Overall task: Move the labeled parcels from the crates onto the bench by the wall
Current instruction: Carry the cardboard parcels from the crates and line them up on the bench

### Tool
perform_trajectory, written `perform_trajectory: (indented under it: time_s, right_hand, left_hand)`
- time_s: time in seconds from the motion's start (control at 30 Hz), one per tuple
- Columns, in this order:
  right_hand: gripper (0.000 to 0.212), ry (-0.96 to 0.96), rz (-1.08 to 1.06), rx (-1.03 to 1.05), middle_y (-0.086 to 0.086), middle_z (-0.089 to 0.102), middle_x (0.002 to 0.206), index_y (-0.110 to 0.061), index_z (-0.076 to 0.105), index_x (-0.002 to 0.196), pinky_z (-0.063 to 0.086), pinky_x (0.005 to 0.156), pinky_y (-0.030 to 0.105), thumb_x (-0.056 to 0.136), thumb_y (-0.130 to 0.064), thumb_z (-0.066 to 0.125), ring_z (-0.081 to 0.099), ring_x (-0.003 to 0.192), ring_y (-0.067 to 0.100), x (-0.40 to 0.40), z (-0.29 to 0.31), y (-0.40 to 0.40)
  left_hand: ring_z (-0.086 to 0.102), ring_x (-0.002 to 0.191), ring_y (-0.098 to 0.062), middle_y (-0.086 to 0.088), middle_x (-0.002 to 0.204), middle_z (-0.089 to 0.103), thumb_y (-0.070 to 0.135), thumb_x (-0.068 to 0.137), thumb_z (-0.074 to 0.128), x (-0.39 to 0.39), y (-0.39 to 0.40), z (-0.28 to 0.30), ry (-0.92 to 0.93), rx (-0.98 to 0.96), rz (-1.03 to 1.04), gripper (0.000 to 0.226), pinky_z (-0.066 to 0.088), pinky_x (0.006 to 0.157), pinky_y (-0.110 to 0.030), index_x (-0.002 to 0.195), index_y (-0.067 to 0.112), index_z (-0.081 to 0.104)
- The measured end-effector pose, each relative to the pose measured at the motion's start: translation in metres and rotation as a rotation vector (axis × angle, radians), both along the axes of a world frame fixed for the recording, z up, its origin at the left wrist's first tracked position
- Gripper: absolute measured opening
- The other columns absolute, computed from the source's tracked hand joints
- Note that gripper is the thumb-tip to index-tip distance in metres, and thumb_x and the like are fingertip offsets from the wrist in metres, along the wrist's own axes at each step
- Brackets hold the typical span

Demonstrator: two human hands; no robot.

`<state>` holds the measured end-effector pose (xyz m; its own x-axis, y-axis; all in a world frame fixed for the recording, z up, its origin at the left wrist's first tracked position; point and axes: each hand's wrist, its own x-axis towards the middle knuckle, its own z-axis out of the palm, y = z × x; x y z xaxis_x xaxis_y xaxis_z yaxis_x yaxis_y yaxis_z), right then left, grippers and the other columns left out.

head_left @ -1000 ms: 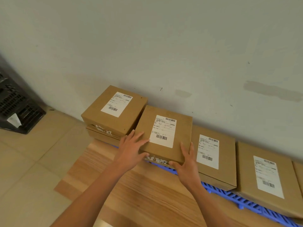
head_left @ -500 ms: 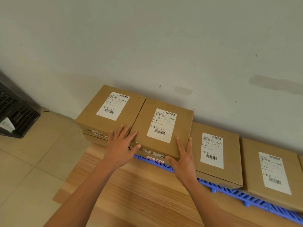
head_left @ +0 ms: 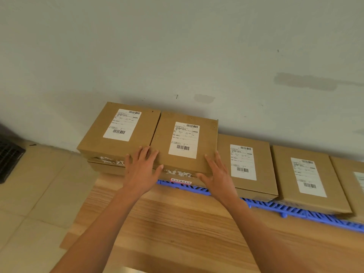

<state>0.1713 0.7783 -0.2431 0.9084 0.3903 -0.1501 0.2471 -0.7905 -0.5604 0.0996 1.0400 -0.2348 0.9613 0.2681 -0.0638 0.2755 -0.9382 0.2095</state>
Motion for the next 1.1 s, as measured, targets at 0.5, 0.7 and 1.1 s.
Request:
perform_trajectory:
  time_s: [0.5, 0.7, 1.1]
  right_hand:
    - [0.037, -0.067, -0.247, -0.016, -0.002, 0.062, 0.134, -0.023, 0.058, 0.136, 0.049, 0.096, 0.033, 0.100, -0.027, 0.059, 0.057, 0.123, 0.019, -0.071, 0.054, -0.261]
    - [0.040, -0.069, -0.417, -0.048, -0.002, 0.062, 0.136, -0.026, 0.057, 0.138, 0.049, 0.099, 0.039, 0.098, -0.031, 0.060, 0.056, 0.126, 0.019, -0.149, 0.069, -0.430]
    - [0.038, -0.008, -0.850, -0.051, -0.005, 0.060, 0.139, -0.030, 0.057, 0.137, 0.044, 0.104, 0.033, 0.100, -0.038, 0.057, 0.055, 0.126, 0.017, -0.307, 0.074, -0.705]
  left_hand:
    - [0.042, 0.139, -0.018, 0.006, 0.149, 0.051, 0.048, 0.103, 0.045, 0.017, -0.260, 0.052, 0.001, -0.073, -0.462, 0.049, 0.034, 0.112, -0.041, 0.148, 0.028, 0.046]
    - [0.047, 0.135, -0.020, 0.005, 0.147, 0.053, 0.045, 0.105, 0.045, -0.021, -0.452, 0.074, 0.019, -0.093, -0.646, 0.048, 0.040, 0.106, -0.038, 0.149, 0.028, 0.045]
    - [0.046, 0.136, -0.020, 0.004, 0.147, 0.052, 0.046, 0.102, 0.049, -0.085, -0.772, 0.080, 0.123, -0.185, -1.018, 0.047, 0.040, 0.109, -0.039, 0.146, 0.029, 0.050]
